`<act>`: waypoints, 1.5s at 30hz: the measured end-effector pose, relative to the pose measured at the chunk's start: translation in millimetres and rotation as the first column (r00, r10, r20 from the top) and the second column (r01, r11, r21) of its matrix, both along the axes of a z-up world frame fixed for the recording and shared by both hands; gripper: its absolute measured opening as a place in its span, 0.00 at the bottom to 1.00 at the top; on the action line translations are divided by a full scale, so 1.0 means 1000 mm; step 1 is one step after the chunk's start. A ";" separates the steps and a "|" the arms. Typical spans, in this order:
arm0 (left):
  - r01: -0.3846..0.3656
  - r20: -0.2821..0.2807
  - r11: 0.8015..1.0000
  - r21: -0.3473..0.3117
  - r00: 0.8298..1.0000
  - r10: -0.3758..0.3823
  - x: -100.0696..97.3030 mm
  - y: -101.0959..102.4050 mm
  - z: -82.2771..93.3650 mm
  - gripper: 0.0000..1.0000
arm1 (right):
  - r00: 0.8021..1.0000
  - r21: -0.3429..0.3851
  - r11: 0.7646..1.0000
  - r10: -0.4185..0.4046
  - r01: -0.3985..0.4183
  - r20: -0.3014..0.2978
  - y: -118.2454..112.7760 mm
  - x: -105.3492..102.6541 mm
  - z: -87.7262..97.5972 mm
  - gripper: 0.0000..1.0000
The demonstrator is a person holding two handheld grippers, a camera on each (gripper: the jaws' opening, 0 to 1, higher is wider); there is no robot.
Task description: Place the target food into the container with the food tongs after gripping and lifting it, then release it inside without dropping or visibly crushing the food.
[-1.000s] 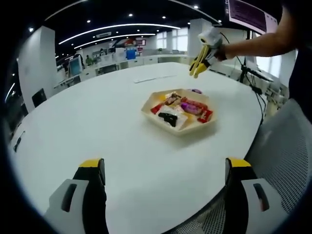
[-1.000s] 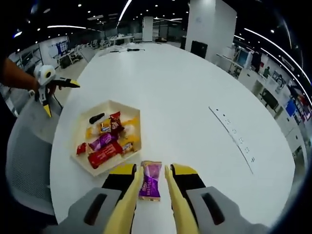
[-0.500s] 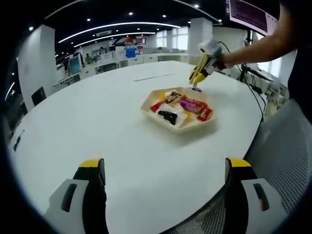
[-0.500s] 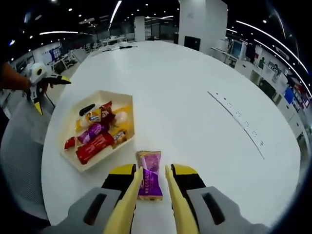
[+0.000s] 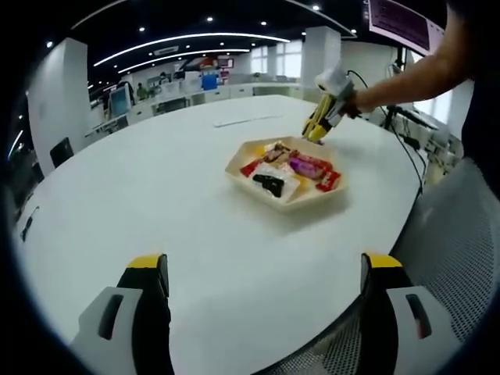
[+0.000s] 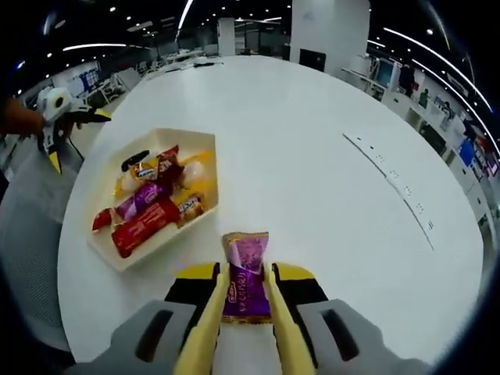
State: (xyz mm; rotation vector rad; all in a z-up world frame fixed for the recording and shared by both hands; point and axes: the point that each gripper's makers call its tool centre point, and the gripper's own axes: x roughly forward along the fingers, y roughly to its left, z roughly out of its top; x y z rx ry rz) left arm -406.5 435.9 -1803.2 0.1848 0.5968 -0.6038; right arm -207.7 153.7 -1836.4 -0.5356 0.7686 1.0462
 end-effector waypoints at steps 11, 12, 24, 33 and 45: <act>0.004 -0.004 1.000 0.004 1.000 -0.004 -0.001 0.000 -0.001 0.99 | 0.999 -0.020 0.998 -0.053 0.052 -0.013 -0.002 0.003 0.003 0.21; 0.005 -0.006 1.000 0.004 1.000 -0.005 -0.001 0.000 -0.001 0.98 | 0.998 -0.013 0.998 -0.061 0.061 -0.010 -0.004 0.004 0.006 0.21; 0.015 -0.005 1.000 0.002 1.000 -0.015 -0.002 -0.001 -0.001 0.99 | 0.999 0.003 0.999 -0.043 0.043 -0.019 -0.009 0.004 0.043 0.21; 0.014 0.003 1.000 -0.016 1.000 -0.014 -0.002 -0.003 0.003 0.99 | 0.999 0.013 0.999 -0.038 0.037 0.029 -0.005 0.015 0.084 0.21; 0.015 0.012 1.000 -0.014 1.000 -0.015 -0.001 -0.003 0.004 0.99 | 0.999 0.039 0.999 -0.029 0.027 0.039 0.015 0.007 0.104 0.21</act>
